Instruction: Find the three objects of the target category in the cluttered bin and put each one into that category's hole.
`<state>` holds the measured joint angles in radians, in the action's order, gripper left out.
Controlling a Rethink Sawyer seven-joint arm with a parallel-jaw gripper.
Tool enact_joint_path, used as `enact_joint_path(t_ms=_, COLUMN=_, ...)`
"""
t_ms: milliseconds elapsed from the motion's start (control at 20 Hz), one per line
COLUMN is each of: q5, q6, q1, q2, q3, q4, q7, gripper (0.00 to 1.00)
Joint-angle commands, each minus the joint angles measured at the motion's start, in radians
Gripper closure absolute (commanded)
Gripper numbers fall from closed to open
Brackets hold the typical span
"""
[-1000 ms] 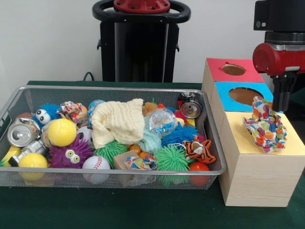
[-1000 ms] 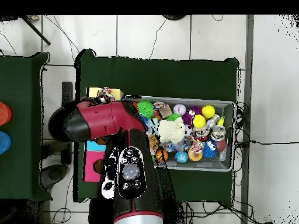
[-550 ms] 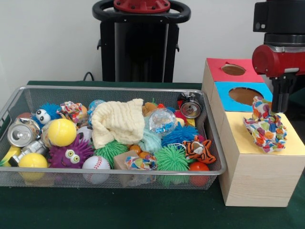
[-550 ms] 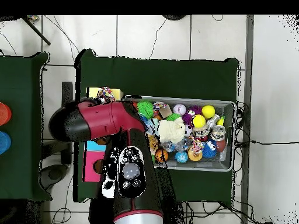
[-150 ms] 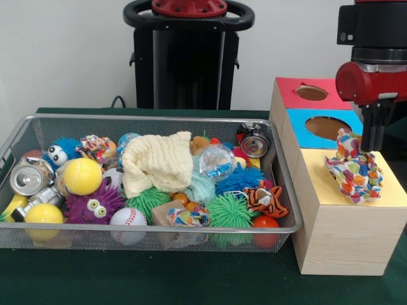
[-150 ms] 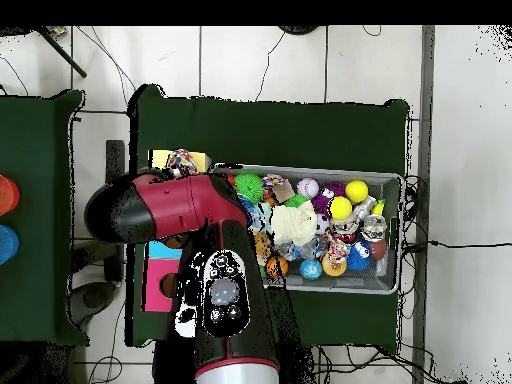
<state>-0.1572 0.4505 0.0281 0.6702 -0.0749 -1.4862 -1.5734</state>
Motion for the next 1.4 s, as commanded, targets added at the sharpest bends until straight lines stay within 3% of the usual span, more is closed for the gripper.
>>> enact_joint_path(t_ms=50, q5=-0.014, q6=-0.038, q1=-0.003, q2=-0.060, q3=-0.003, q4=-0.042, q7=-0.155, gripper=1.00)
enact_joint_path(t_ms=1400, q5=-0.012, q6=-0.004, q1=0.013, q2=-0.094, q3=-0.002, q4=0.005, q7=-0.125, gripper=1.00)
